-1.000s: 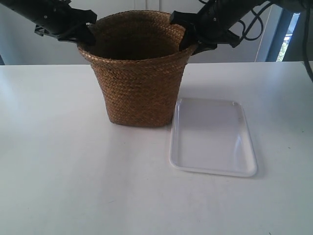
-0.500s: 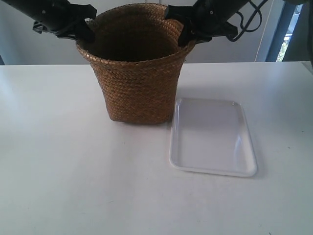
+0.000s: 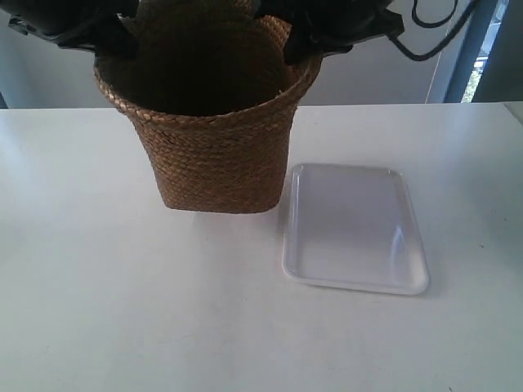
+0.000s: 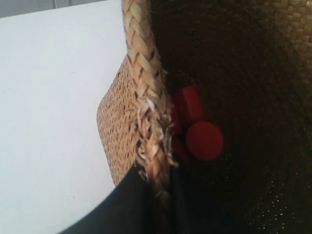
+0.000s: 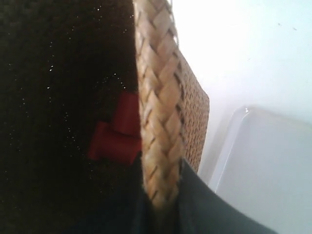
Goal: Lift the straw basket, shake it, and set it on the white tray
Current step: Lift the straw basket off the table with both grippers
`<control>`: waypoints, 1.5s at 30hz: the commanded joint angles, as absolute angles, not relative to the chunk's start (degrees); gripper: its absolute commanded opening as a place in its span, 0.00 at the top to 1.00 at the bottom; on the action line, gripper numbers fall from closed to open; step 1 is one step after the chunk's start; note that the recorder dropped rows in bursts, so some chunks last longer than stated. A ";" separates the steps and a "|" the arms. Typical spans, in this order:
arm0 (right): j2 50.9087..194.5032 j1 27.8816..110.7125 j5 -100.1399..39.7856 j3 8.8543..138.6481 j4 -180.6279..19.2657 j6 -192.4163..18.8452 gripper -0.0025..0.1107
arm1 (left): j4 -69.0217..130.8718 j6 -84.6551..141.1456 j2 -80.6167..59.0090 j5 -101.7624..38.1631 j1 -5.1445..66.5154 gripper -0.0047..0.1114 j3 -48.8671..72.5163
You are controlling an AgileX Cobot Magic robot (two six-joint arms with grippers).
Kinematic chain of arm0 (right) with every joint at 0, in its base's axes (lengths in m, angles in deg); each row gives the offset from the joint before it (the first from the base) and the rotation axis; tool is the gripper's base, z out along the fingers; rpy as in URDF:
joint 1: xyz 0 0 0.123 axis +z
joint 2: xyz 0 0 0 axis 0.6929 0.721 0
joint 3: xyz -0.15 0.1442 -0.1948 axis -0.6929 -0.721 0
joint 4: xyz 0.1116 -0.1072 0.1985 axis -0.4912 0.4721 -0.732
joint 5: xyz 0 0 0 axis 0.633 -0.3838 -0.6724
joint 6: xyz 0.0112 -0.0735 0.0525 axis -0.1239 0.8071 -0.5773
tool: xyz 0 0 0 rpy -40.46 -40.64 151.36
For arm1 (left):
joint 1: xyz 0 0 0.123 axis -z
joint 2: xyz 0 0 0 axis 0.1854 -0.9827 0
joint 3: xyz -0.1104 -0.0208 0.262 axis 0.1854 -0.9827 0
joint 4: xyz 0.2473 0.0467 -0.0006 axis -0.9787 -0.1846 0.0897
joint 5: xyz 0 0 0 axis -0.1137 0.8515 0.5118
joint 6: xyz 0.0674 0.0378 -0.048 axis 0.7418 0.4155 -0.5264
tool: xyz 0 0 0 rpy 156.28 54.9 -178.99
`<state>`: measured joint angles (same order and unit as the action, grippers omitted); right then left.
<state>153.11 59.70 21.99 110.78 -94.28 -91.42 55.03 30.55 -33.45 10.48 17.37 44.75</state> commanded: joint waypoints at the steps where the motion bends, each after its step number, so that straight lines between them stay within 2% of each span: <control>1: 144.58 61.70 13.40 100.81 -93.55 -91.44 0.98 | 57.31 31.73 -25.15 4.94 18.13 0.96 35.69; 7: 132.26 64.64 1.64 84.03 -93.57 -91.44 0.98 | 56.34 34.91 -18.44 4.65 22.18 0.96 28.85; 19: 122.21 70.74 -13.79 63.36 -88.55 -92.28 0.98 | 56.09 31.53 -4.83 -16.79 30.86 0.96 6.45; 24: 117.77 70.74 -14.84 59.28 -87.33 -92.28 0.98 | 54.34 31.53 0.13 -17.52 30.86 0.96 1.34; 33: 110.86 70.74 -11.00 55.36 -87.75 -92.28 0.98 | 54.49 31.75 4.37 -14.49 30.86 0.96 0.77; 37: 111.27 70.74 -11.00 55.36 -90.20 -92.84 0.98 | 54.64 31.53 4.73 -13.76 30.86 0.96 0.77; 45: 116.56 70.74 -15.59 55.36 -89.93 -90.12 0.98 | 56.19 33.47 2.63 -21.26 30.86 0.96 -2.96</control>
<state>115.96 70.52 -11.84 55.52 -91.17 -93.21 55.77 31.35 2.60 -17.83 30.62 -2.28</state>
